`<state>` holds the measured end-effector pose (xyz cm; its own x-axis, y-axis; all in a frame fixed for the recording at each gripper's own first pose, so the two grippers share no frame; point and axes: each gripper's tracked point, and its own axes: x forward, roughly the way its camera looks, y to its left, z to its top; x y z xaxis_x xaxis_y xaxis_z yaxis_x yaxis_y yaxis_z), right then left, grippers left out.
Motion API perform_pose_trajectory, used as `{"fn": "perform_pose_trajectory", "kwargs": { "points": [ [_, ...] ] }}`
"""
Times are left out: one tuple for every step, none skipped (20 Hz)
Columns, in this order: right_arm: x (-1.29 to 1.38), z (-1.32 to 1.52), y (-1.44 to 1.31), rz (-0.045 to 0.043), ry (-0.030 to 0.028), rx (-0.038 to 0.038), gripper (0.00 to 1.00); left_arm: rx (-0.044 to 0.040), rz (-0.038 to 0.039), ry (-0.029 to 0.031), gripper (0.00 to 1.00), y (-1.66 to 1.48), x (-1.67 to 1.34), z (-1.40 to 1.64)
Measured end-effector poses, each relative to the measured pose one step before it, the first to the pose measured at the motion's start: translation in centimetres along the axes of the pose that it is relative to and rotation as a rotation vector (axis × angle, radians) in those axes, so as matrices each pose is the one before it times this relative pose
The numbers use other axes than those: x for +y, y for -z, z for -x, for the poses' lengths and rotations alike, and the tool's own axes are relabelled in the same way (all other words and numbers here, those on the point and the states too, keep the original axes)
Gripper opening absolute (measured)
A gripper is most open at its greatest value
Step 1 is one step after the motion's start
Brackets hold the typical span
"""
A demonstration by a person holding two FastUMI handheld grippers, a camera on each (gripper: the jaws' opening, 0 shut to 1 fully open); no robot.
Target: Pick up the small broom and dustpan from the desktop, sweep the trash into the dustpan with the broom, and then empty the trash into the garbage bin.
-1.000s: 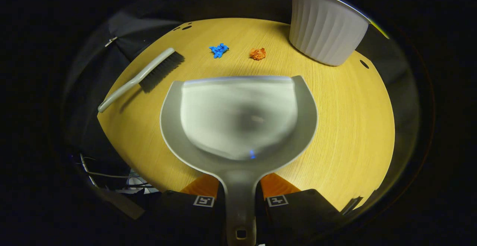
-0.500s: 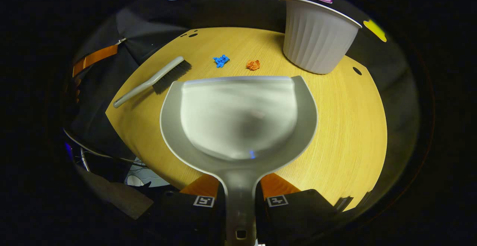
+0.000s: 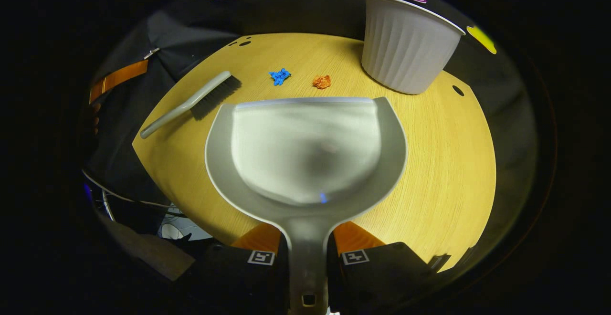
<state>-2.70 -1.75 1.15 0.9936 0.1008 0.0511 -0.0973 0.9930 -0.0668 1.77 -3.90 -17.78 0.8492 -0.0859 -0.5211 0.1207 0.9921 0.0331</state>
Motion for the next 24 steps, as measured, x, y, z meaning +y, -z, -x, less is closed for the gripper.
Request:
{"fn": "perform_pose_trajectory", "kwargs": {
  "points": [
    [-0.055, -0.012, 0.058, 0.00327, -0.00017, 0.00256, 0.36, 0.02170, 0.00079, 0.00729, 0.94, 0.530, -0.116, -0.147],
    [-0.109, 0.022, 0.059, 0.00173, 0.00150, 0.00101, 0.36, 0.02710, -0.00325, 0.00896, 0.94, 0.788, -0.108, -0.233],
    [-0.031, 0.073, 0.046, 0.00122, 0.00052, 0.00032, 0.36, 0.03228, -0.00619, 0.01217, 0.94, 0.774, -0.209, -0.299],
    [-0.048, 0.006, 0.002, 0.00038, 0.00079, 0.00025, 0.36, 0.03404, -0.00892, 0.01087, 0.94, 0.887, -0.090, -0.383],
    [-0.046, 0.079, 0.008, -0.00035, 0.00050, -0.00019, 0.36, 0.03181, -0.00917, 0.00721, 0.94, 0.787, -0.015, -0.423],
    [-0.059, 0.044, -0.037, -0.00372, 0.00060, -0.00221, 0.36, 0.03098, -0.00664, 0.01168, 0.94, 0.820, -0.124, -0.590],
    [-0.008, 0.141, -0.063, -0.00503, -0.00016, -0.00244, 0.36, 0.02952, -0.00483, 0.01679, 0.94, 0.682, -0.221, -0.741],
    [-0.032, 0.044, -0.012, -0.00583, -0.00050, -0.00217, 0.36, 0.03949, -0.00515, 0.01589, 0.94, 0.898, -0.111, -0.944],
    [-0.008, 0.192, -0.003, -0.00239, 0.00086, -0.00230, 0.36, 0.04413, -0.00840, 0.01170, 0.94, 0.837, 0.047, -0.900],
    [-0.022, 0.046, -0.002, 0.00110, 0.00312, -0.00149, 0.36, 0.03854, -0.00907, 0.00647, 0.94, 0.762, 0.245, -1.101],
    [-0.091, 0.069, -0.007, 0.00424, 0.00302, -0.00166, 0.36, 0.04161, -0.00518, 0.00412, 0.93, 0.794, 0.175, -0.904],
    [-0.055, 0.216, 0.040, 0.00367, 0.00401, -0.00241, 0.36, 0.03791, -0.00258, 0.00233, 0.93, 0.857, 0.445, -0.968],
    [-0.071, 0.034, -0.036, 0.00238, 0.00258, -0.00214, 0.36, 0.02720, -0.00196, -0.00336, 0.93, 0.396, 0.428, -0.849],
    [-0.013, 0.099, 0.031, 0.00025, 0.00102, -0.00194, 0.36, 0.02163, 0.00074, -0.00306, 0.92, 0.330, 0.416, -0.747],
    [0.047, 0.068, 0.011, -0.00183, 0.00098, -0.00008, 0.36, 0.02138, 0.00457, 0.00189, 0.92, 0.418, 0.110, -0.757],
    [-0.060, -0.092, 0.085, -0.00083, 0.00116, 0.00064, 0.36, 0.01809, 0.00824, 0.00674, 0.91, 0.188, 0.009, -0.439],
    [-0.030, 0.078, -0.011, 0.00111, 0.00274, -0.00073, 0.36, 0.01844, 0.00998, 0.01019, 0.91, 0.174, 0.090, -0.512],
    [-0.075, 0.045, 0.040, -0.00018, 0.00158, -0.00023, 0.36, 0.01265, 0.00750, 0.00431, 0.89, 0.076, 0.105, -0.448],
    [-0.021, 0.036, 0.044, -0.00192, 0.00017, 0.00019, 0.36, 0.01233, 0.00387, 0.00059, 0.88, 0.017, 0.125, -0.407],
    [-0.049, -0.019, 0.023, -0.00263, 0.00075, 0.00052, 0.36, 0.01054, 0.00004, -0.00289, 0.86, 0.025, 0.146, -0.444],
    [-0.105, -0.002, -0.005, -0.00226, 0.00168, 0.00081, 0.36, 0.00930, -0.00340, -0.00518, 0.86, -0.070, 0.202, -0.294],
    [-0.078, 0.027, 0.001, -0.00392, 0.00162, -0.00086, 0.40, 0.00966, -0.00593, -0.00257, 0.84, 0.034, 0.094, -0.224],
    [-0.085, 0.046, -0.030, -0.00514, 0.00059, -0.00081, 0.36, 0.00957, -0.00481, 0.00130, 0.84, -0.027, -0.008, -0.254],
    [-0.078, 0.025, 0.020, -0.00526, 0.00024, -0.00031, 0.36, 0.01186, -0.00515, 0.00077, 0.82, 0.083, -0.105, -0.320]
  ]
}}
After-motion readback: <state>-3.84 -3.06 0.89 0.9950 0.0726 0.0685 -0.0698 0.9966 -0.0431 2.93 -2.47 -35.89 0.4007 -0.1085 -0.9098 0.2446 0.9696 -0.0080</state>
